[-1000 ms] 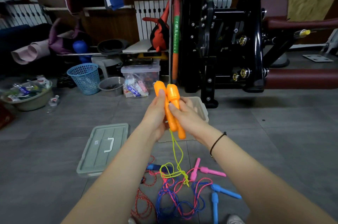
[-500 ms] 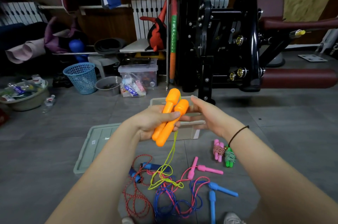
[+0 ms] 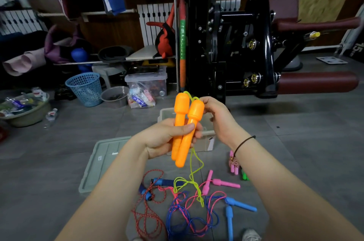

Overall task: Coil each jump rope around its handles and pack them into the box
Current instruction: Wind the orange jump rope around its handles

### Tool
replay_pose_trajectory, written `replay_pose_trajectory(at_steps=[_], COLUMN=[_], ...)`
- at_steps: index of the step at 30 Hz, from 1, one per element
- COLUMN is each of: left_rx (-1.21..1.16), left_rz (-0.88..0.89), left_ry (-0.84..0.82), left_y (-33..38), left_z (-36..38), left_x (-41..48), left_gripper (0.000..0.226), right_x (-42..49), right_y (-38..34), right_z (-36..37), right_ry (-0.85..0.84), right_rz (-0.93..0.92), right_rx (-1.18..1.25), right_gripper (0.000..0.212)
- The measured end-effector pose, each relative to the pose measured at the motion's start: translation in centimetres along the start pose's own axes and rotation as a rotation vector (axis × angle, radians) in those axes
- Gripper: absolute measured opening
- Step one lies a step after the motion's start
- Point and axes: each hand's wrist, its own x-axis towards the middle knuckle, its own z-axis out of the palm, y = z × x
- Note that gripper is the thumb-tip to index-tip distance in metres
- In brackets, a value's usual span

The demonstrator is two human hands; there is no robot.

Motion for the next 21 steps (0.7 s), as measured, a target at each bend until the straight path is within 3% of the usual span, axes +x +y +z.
replay_pose_trajectory(at_steps=[2, 6, 13, 17, 21], left_rx=[0.04, 0.091, -0.077, -0.149, -0.167], left_rz=[0.055, 0.168, 0.365, 0.456, 0.503], left_ry=[0.09, 0.267, 0.377, 0.352, 0.476], left_y=[0.2, 0.9, 1.1, 1.2, 1.5], left_z=[0.1, 0.0, -0.6, -0.5, -0.5], left_x=[-0.2, -0.6, 0.0, 0.3, 0.5], left_gripper=[0.022, 0.02, 0.02, 0.016, 0.023], right_x=[0.0, -0.4, 0.3, 0.4, 0.7], right_y=[0.1, -0.3, -0.2, 0.1, 0.8], right_z=[0.3, 1.1, 1.1, 1.3, 1.4], right_ry=[-0.1, -0.235, -0.201, -0.226, -0.265], right_rz=[-0.099, -0.104, -0.227, -0.281, -0.3], right_rx=[0.016, 0.106, -0.274, -0.407, -0.56], right_gripper=[0.01, 0.017, 0.008, 0.017, 0.018])
